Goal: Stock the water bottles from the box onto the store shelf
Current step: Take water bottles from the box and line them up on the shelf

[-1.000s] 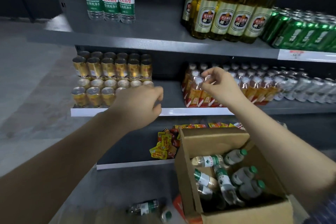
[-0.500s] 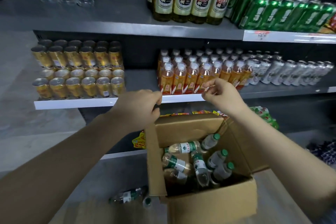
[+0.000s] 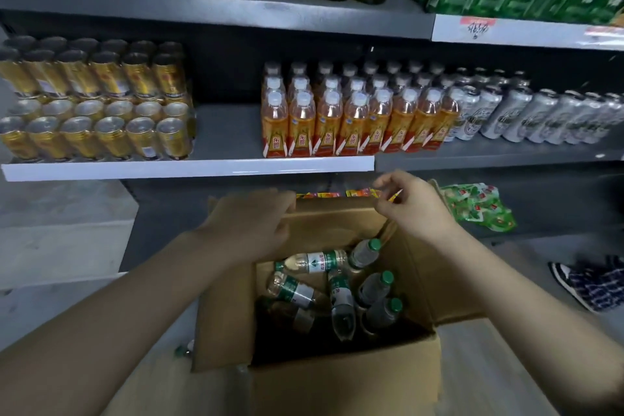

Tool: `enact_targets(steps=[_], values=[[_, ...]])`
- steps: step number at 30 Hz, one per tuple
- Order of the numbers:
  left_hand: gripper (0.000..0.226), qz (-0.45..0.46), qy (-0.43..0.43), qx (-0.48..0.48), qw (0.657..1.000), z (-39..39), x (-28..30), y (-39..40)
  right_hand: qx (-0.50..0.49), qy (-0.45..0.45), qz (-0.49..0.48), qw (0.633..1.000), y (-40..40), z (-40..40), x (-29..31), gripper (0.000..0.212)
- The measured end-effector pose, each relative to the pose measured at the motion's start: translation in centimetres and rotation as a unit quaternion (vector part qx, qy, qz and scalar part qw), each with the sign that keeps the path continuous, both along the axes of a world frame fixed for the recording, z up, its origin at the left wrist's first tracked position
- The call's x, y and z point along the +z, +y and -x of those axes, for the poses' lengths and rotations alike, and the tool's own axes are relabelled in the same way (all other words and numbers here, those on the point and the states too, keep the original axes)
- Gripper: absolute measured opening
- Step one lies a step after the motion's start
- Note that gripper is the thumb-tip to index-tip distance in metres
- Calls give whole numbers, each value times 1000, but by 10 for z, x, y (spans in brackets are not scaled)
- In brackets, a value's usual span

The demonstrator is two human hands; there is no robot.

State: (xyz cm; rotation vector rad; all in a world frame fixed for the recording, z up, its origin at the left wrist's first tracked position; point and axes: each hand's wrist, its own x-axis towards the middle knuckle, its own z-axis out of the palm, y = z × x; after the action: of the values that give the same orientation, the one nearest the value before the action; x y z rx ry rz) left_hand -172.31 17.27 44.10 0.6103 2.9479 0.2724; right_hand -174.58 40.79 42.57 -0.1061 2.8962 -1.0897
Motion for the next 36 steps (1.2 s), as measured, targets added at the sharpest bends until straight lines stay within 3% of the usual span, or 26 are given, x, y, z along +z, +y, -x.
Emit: enact_targets(steps=[16,36], values=[[34,133,-90,-149,976,43,-130,46,55,-38,-183,981,57,-9,-90,35],[48,195,-97,-284,934,70,-280,92,81,-16,-236,968,81,0,-192,39]])
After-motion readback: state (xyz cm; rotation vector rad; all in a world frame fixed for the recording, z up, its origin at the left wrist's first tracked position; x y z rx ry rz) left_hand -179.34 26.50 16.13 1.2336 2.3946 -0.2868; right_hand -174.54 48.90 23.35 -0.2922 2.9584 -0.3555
